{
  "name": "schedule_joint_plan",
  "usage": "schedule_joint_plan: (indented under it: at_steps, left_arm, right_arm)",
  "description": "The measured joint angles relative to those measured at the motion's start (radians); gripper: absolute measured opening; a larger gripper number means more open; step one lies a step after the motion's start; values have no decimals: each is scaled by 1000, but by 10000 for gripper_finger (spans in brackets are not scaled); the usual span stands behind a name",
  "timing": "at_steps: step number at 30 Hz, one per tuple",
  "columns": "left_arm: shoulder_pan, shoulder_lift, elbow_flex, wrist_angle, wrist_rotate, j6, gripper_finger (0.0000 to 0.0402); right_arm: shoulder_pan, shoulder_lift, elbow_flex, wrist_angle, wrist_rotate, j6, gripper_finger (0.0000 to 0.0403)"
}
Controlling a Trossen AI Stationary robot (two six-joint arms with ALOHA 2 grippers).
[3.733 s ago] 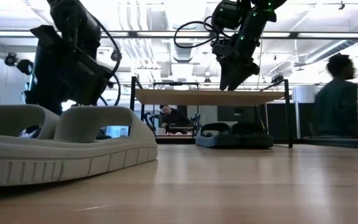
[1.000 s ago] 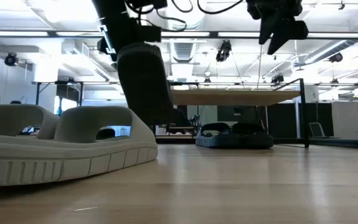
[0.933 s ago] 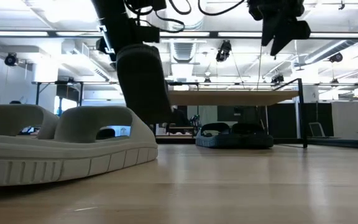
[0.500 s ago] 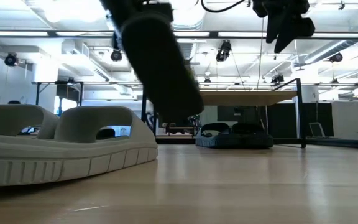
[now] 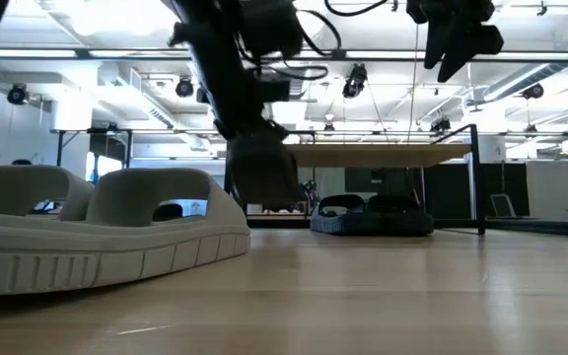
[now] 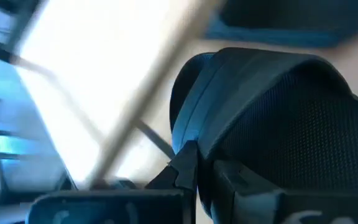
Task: Pick and place slides into the shelf
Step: Put the black slide under the shelf
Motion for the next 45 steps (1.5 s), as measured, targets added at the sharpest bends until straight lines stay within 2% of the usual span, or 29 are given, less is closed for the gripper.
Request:
schedule_joint_plan:
  at_steps: [6, 13, 16, 19, 26, 28, 35, 45]
  left_arm:
    - [53, 76, 30, -8, -50, 22, 0]
    - [69, 50, 17, -106, -105, -30, 0]
    - [75, 43, 14, -160, -105, -59, 0]
    - [75, 43, 10, -164, -87, -66, 0]
    - [68, 43, 15, -173, -33, -186, 0]
    - [59, 43, 26, -141, -28, -158, 0]
    - [67, 43, 19, 8, -36, 109, 0]
    - [127, 49, -16, -28, -65, 133, 0]
  right_arm:
    - [0, -5, -1, -11, 21, -3, 196]
    - [0, -12, -3, -37, 51, -10, 196]
    - [0, -14, -6, -38, 75, -11, 196]
    - [0, -14, -8, -38, 77, -12, 196]
    - [0, -14, -9, -40, 76, -19, 196]
    - [0, -14, -10, -40, 76, -20, 196]
    - [0, -14, -11, -40, 76, -22, 196]
    - [0, -14, -11, -50, 76, -18, 196]
